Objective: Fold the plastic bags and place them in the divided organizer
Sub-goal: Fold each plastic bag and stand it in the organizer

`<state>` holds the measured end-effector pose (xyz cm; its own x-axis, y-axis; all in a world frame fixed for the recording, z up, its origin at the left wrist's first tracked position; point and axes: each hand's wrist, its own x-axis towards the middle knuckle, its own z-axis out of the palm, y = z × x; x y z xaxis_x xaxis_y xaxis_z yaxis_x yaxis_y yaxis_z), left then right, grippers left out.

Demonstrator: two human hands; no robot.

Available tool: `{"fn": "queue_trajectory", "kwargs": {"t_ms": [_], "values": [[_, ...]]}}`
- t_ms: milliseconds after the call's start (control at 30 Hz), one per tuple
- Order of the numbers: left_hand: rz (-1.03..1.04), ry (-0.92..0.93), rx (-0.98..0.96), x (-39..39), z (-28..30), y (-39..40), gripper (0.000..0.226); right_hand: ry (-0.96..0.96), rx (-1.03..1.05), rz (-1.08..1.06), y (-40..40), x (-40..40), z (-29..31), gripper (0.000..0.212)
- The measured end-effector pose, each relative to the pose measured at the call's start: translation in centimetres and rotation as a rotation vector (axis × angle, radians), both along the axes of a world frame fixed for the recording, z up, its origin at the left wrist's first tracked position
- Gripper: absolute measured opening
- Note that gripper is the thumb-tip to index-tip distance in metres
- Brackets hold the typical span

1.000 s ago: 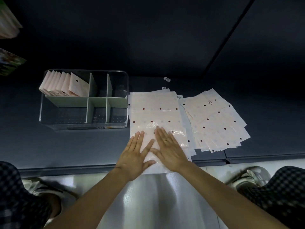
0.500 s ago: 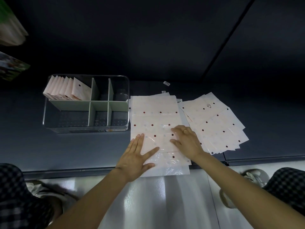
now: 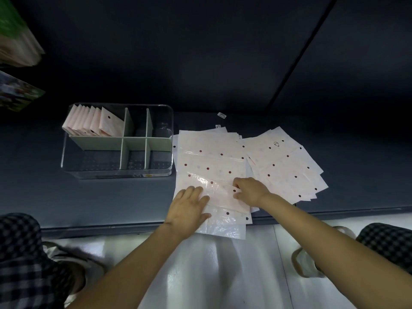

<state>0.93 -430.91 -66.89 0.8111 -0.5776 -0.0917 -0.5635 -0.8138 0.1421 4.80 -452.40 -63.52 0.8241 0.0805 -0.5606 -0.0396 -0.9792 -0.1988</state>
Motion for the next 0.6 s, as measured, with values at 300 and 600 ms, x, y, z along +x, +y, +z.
{"fn": "queue_trajectory", "kwargs": {"t_ms": [300, 600], "values": [[-0.216, -0.14, -0.15, -2.4, 0.2, 0.0, 0.056, 0.59, 0.802, -0.89, 2.1, -7.8, 0.4, 0.013], [-0.144, -0.118, -0.264, -3.9, 0.0, 1.0, 0.042, -0.006, 0.582, -0.619, 1.5, -9.9, 0.1, 0.017]]}}
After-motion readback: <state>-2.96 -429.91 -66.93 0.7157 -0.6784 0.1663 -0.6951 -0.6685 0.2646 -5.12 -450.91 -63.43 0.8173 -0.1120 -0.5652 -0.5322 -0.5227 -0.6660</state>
